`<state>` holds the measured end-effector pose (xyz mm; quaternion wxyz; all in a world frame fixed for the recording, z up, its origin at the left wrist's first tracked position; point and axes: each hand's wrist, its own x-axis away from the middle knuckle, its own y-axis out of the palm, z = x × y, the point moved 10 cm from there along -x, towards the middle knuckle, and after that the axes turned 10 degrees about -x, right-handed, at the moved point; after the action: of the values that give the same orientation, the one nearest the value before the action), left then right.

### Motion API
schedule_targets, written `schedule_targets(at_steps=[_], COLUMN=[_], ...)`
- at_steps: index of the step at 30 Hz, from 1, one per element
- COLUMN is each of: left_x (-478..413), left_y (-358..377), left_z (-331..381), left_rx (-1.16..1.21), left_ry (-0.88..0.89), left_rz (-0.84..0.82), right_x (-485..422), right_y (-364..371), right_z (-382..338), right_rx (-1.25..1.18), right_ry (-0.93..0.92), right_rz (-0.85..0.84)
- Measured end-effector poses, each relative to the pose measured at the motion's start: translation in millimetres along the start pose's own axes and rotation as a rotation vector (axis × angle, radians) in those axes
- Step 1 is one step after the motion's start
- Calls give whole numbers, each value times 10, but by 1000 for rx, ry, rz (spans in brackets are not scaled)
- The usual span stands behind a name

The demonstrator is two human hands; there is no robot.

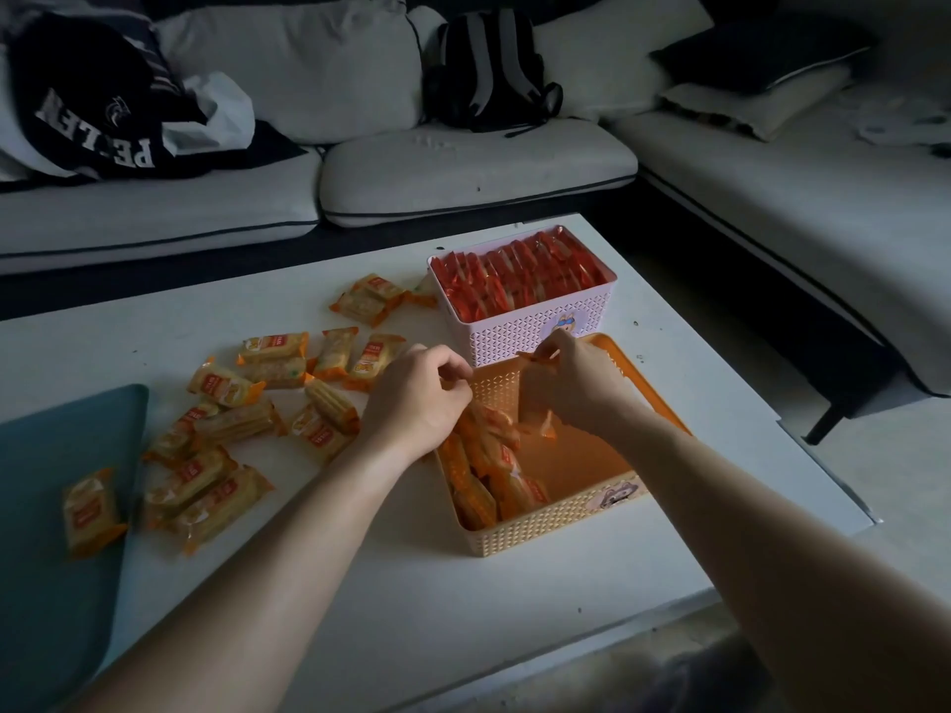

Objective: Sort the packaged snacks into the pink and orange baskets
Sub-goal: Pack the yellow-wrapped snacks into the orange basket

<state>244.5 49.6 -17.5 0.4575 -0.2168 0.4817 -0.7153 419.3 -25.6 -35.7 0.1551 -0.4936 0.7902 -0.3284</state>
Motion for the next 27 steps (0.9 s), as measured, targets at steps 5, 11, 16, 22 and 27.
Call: schedule_targets(at_steps=[5, 11, 16, 22, 27], left_x=[-18, 39, 148, 562, 972], left_y=[104, 27, -198, -628, -823], left_z=[-29, -99, -244, -886, -1989], left_rx=[1, 83, 107, 34, -262], left_ry=[-19, -6, -4, -80, -291], left_rz=[-41, -13, 32, 18, -93], right_x=[59, 46, 60, 652, 808], right_y=[160, 385, 98, 362, 1526], right_z=[-49, 26, -147, -1348, -1849], right_rx=[133, 29, 115, -78, 19], right_ry=[-76, 13, -41, -386, -377], right_rz=[18, -198, -46, -13, -301])
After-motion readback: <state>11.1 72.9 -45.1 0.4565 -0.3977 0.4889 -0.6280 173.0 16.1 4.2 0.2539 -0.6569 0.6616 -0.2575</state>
